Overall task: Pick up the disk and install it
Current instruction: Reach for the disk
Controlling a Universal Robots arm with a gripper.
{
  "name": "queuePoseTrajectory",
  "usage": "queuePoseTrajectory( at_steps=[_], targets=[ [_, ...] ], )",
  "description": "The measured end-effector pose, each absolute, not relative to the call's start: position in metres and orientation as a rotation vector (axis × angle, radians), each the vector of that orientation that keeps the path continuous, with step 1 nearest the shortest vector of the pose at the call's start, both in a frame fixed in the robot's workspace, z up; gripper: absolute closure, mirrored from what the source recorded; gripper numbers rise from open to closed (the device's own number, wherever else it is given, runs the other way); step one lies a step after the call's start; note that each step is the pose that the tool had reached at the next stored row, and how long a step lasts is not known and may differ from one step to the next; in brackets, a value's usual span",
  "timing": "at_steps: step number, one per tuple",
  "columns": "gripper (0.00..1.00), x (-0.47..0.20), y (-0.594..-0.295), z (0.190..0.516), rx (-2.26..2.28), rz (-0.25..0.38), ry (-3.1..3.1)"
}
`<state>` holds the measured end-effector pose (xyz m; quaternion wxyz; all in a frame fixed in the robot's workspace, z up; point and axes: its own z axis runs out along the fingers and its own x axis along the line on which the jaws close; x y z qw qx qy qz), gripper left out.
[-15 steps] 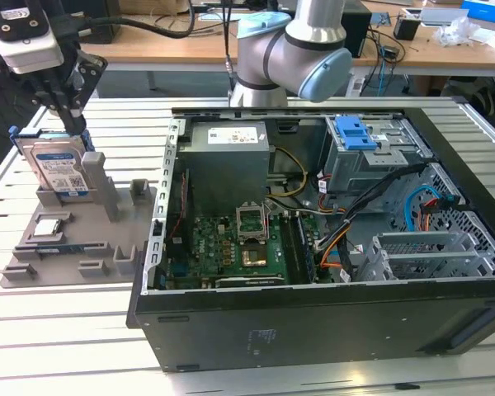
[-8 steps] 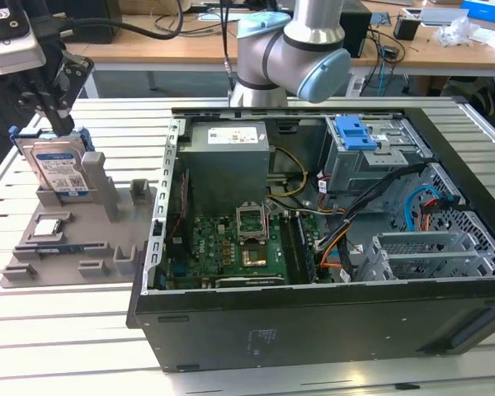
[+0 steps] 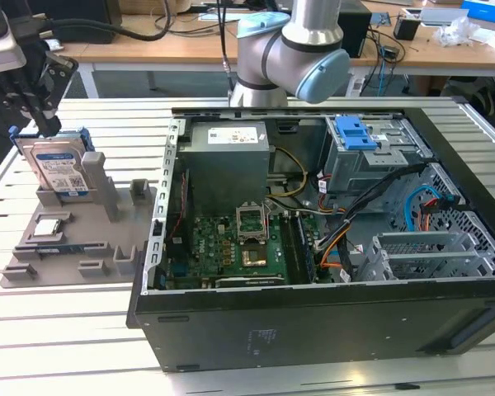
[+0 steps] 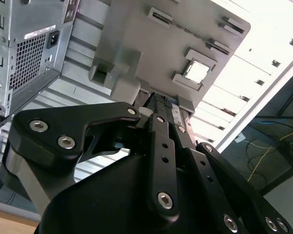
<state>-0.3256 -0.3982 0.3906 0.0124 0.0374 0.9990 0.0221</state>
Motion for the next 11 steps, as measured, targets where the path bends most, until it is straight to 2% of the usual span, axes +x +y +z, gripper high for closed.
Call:
queuePoseTrajectory(
  at_steps=[11],
  targets=[
    [0.89, -0.362, -0.389, 0.386, 0.116, 0.059, 3.114]
  ],
)
